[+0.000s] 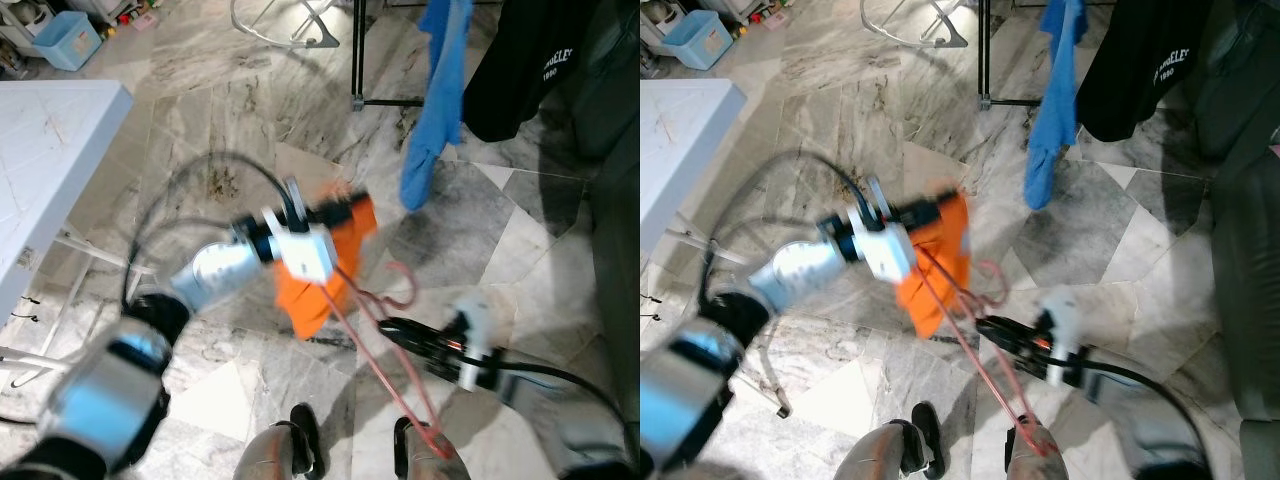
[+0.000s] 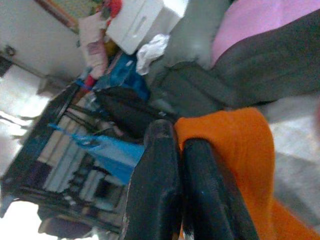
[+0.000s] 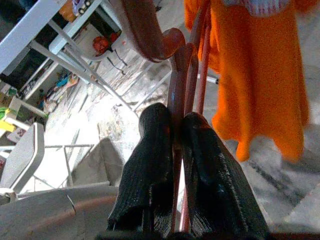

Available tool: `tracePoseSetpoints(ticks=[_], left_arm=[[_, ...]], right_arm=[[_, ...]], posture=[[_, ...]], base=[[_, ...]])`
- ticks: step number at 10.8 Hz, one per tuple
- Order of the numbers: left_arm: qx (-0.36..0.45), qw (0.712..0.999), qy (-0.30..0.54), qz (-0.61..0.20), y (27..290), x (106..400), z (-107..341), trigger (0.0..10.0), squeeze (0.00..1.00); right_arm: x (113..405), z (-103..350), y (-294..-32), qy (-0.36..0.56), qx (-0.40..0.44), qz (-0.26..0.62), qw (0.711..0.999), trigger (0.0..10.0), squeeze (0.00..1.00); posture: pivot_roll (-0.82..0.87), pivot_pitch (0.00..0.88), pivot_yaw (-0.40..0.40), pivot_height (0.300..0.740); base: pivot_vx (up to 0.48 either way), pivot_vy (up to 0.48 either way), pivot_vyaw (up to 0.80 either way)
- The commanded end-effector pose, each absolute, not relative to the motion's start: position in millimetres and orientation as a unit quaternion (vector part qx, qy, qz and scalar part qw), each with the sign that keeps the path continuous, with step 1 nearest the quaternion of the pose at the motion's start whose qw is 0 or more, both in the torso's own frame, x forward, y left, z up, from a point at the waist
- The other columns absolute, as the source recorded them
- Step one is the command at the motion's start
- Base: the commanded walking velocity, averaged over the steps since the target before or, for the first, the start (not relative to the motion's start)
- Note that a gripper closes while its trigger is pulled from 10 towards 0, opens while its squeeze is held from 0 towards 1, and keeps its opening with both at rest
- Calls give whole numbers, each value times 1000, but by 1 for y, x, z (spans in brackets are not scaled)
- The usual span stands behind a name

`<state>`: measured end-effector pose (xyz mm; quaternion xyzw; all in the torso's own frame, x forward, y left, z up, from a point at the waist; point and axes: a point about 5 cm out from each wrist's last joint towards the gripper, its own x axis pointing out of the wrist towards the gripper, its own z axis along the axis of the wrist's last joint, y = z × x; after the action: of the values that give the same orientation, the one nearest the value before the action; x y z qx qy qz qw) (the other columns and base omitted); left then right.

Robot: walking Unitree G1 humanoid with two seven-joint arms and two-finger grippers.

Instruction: Hang hanger

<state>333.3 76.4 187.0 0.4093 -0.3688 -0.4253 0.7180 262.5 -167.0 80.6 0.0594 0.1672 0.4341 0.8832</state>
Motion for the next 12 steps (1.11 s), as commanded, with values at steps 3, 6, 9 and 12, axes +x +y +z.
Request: tracePoseSetpoints(ticks=[3,6,9,12], left_arm=[[434,732,-338,-403,90,338,181,10000,0],[494,790,-249,-265,135,370,187,10000,0],[492,814,-239,-195,154,380,203,10000,0],[470,815,-265,-211,144,374,196,10000,0]], right_arm=[[271,75,-148,167,28,417,893,10000,0],[244,57,-160,215,2,439,872,10000,0],[236,36,-200,271,-36,343,899,10000,0],[264,47,-251,228,-43,130,964,10000,0]], posture=[[-237,284,176,740],[-256,284,173,740],[-267,284,176,740],[-274,284,184,740]], base=[[0,0,0],[0,0,0],[0,0,0],[0,0,0]])
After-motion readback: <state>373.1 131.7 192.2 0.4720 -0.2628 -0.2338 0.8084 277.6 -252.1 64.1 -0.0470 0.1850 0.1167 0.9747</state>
